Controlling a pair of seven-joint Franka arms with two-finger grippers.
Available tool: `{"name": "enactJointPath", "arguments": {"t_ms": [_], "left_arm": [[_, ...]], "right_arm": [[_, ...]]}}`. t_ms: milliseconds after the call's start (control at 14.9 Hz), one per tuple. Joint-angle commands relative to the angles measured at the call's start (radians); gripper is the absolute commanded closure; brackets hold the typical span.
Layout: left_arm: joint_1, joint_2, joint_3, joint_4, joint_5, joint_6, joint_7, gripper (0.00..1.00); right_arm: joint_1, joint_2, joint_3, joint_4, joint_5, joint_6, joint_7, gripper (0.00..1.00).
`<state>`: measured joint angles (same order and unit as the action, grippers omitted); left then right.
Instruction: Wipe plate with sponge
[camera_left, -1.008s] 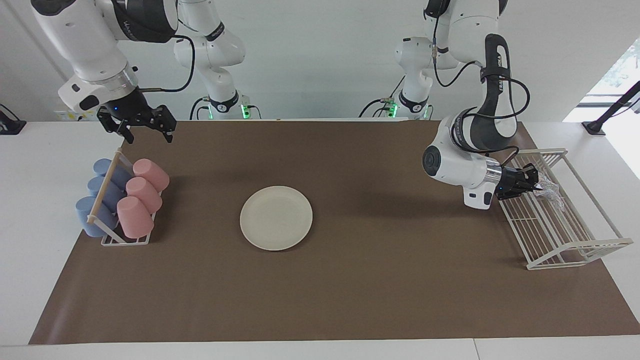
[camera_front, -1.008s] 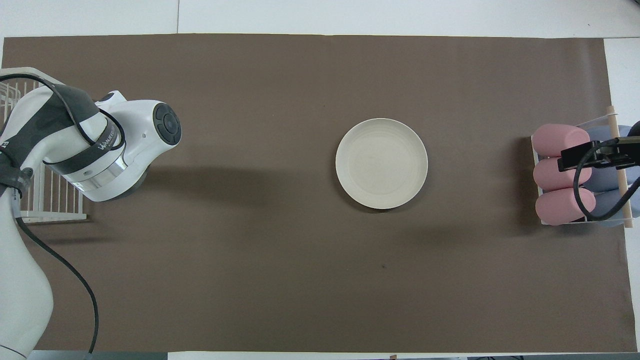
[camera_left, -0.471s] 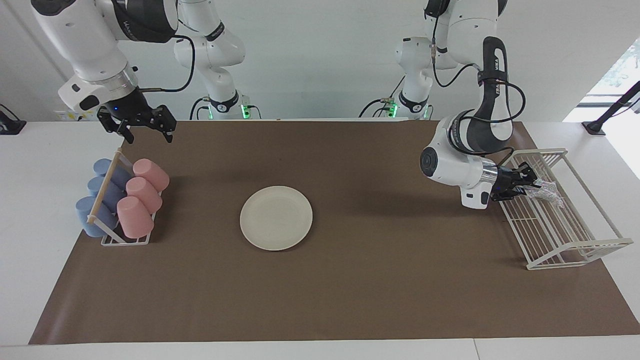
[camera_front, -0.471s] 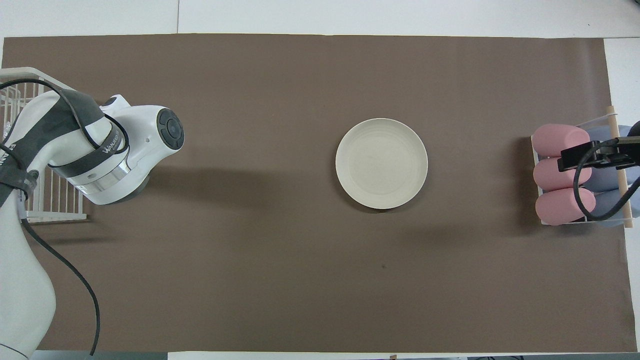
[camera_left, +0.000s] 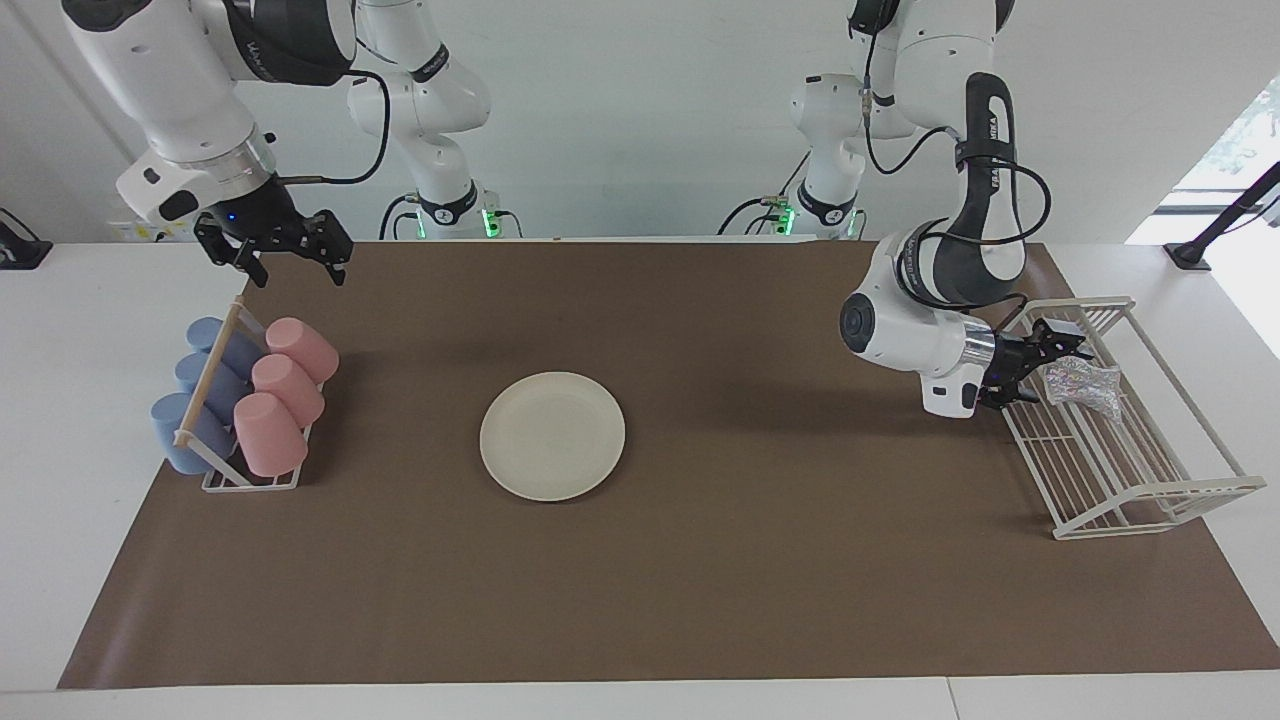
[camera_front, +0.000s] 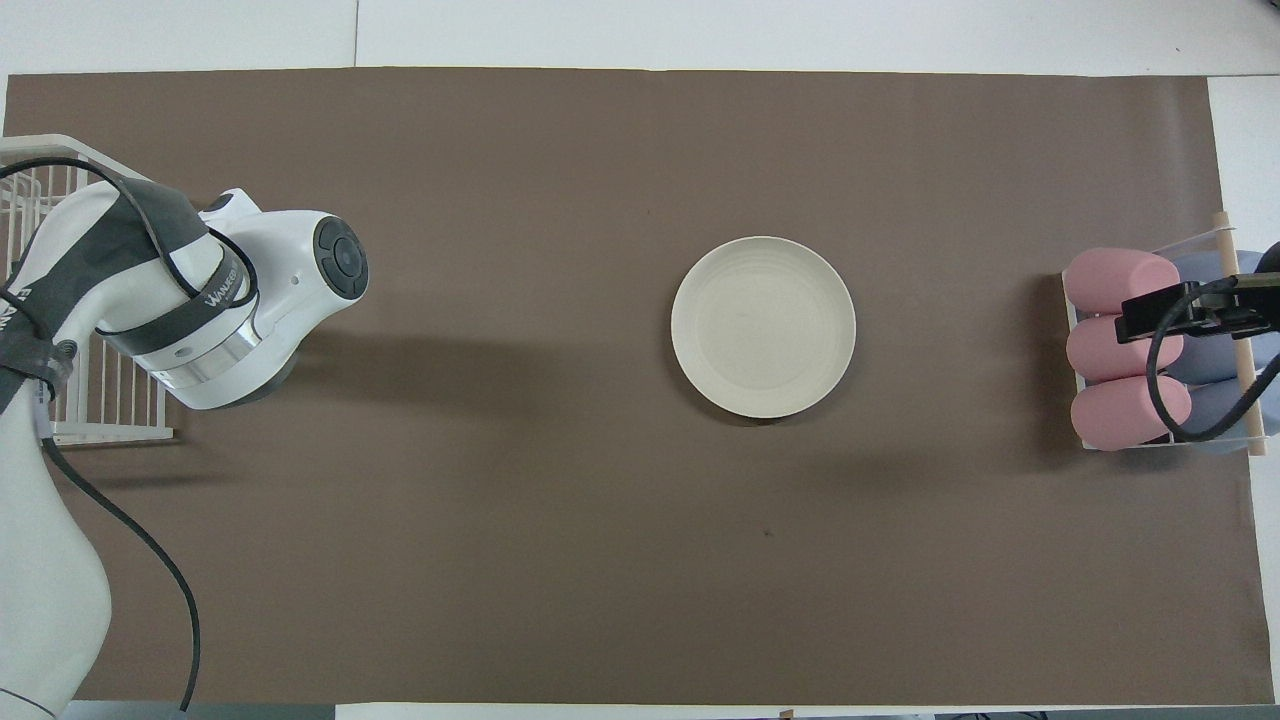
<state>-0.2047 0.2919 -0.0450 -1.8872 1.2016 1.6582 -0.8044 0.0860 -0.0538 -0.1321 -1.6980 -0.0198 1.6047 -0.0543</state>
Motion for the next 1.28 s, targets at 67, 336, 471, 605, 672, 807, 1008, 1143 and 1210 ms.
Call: {"name": "enactJointPath", "arguments": {"t_ms": [67,336,471,605,672,807,1008,1143,1210], "left_arm": [[-0.01,-0.027,0.011,0.126,-0.216,-0.003,0.069,0.0],[0.005,-0.082,0.022,0.295,-0.538,-0.084,0.285,0.0],[0.028,-0.129,0.028,0.33,-0.711,-0.104,0.298,0.0],[0.073,-0.213,0.027,0.321,-0.927,-0.109,0.309,0.0],[0.086,-0.243,0.03,0.32,-1.015,-0.121,0.321,0.0],[0.093,-0.27,0.028,0.315,-1.088,-0.168,0.37,0.0],[0.096,-0.329,0.03,0.263,-1.187,-0.193,0.48,0.0],[0.107,-0.339,0.03,0.252,-1.243,-0.189,0.513,0.0],[0.103,-0.338,0.028,0.254,-1.248,-0.183,0.505,0.0]], "right_arm": [[-0.003,-0.009,0.0,0.003,0.015,-0.02,-0.021,0.0],[-0.005,-0.009,0.0,0.001,0.015,-0.02,-0.022,0.0],[-0.005,-0.009,0.0,0.001,0.015,-0.026,-0.021,0.0],[-0.003,-0.015,0.002,-0.002,0.015,-0.046,-0.021,0.0],[-0.003,-0.015,0.002,-0.002,0.015,-0.052,-0.021,0.0],[0.011,-0.017,0.002,-0.002,0.015,-0.061,-0.021,0.0],[0.029,-0.017,0.003,-0.003,0.015,-0.034,-0.018,0.0],[0.057,-0.018,0.002,-0.008,0.015,-0.042,-0.018,0.0],[0.057,-0.018,0.002,-0.008,0.015,-0.045,-0.021,0.0]]}}
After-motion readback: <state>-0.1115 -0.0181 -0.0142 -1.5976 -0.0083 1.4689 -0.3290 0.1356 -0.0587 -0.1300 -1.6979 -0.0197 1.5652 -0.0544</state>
